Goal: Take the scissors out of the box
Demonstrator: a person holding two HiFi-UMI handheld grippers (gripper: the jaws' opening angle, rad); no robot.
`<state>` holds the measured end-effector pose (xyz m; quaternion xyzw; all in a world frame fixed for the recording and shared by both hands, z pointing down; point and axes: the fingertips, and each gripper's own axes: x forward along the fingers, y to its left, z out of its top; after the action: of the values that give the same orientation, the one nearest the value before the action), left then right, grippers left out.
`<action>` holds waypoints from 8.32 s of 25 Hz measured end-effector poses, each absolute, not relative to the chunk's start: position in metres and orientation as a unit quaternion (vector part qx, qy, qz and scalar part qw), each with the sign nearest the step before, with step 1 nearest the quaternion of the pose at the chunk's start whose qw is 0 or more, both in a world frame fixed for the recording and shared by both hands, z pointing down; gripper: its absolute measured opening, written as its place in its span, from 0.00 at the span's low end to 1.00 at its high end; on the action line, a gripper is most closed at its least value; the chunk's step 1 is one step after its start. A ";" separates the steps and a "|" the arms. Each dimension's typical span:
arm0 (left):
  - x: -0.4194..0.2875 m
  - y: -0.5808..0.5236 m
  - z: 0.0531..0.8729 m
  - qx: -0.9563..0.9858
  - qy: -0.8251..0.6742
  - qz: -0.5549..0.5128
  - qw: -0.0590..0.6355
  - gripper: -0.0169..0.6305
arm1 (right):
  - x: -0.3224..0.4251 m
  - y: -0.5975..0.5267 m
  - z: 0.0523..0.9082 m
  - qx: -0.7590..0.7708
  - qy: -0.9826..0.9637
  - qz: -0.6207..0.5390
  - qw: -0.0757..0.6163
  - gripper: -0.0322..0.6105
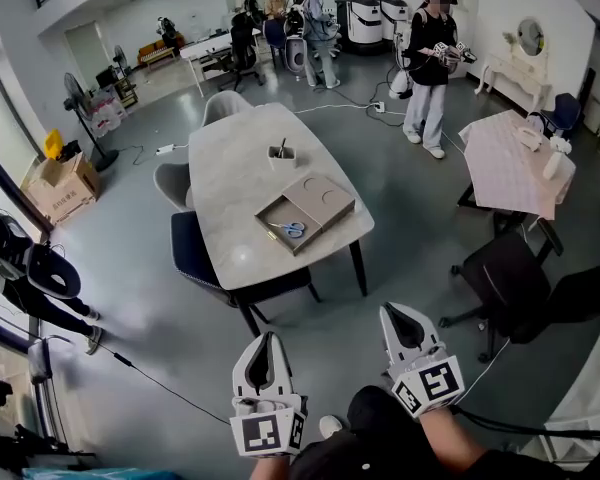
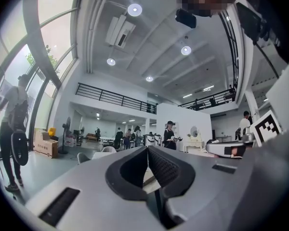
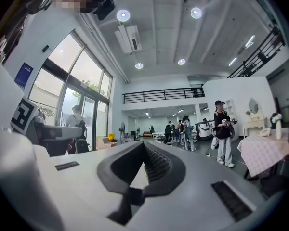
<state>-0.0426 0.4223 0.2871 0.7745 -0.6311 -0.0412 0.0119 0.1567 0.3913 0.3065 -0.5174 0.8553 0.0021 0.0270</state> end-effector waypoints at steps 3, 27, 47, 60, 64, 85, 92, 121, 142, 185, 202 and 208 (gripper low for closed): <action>-0.048 0.420 0.291 0.774 -0.632 -0.040 0.017 0.05 | 0.153 0.391 0.311 -0.519 0.854 -0.004 0.024 0.04; -0.067 0.244 0.297 0.762 -0.646 -0.030 0.021 0.05 | 0.138 0.206 0.316 -0.505 0.863 -0.011 0.023 0.04; -0.074 0.088 0.296 0.717 -0.696 -0.020 0.026 0.05 | 0.140 0.029 0.316 -0.460 0.887 -0.021 0.022 0.04; -0.082 0.064 0.299 0.691 -0.722 -0.007 0.031 0.05 | 0.127 -0.014 0.325 -0.428 0.903 -0.034 0.017 0.04; -0.089 0.065 0.295 0.690 -0.723 -0.010 0.030 0.05 | 0.117 -0.015 0.322 -0.425 0.904 -0.032 0.016 0.04; -0.133 -0.004 0.292 0.716 -0.696 -0.038 0.025 0.05 | 0.062 -0.068 0.313 -0.437 0.900 -0.005 0.006 0.04; -0.145 -0.022 0.307 0.717 -0.695 -0.027 0.043 0.05 | 0.056 -0.085 0.337 -0.442 0.896 -0.022 -0.019 0.04; -0.131 -0.074 0.486 0.725 -0.656 0.054 0.202 0.05 | 0.003 -0.085 0.577 -0.298 0.895 -0.128 -0.306 0.04; -0.134 -0.073 0.568 0.713 -0.647 0.070 0.263 0.05 | -0.025 -0.065 0.699 -0.196 0.820 -0.054 -0.536 0.20; -0.125 -0.083 0.517 0.731 -0.642 0.057 0.223 0.05 | -0.031 -0.085 0.620 -0.222 0.848 -0.052 -0.478 0.17; -0.114 -0.093 0.401 0.754 -0.645 0.020 0.125 0.05 | -0.032 -0.121 0.450 -0.325 0.897 -0.006 -0.298 0.17; -0.110 -0.095 0.352 0.758 -0.646 -0.002 0.090 0.05 | -0.031 -0.116 0.383 -0.348 0.909 0.009 -0.230 0.17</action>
<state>-0.1103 -0.0947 0.3517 0.7578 -0.6463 -0.0023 0.0901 -0.0311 -0.1164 0.3831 -0.3477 0.9089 0.0091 -0.2301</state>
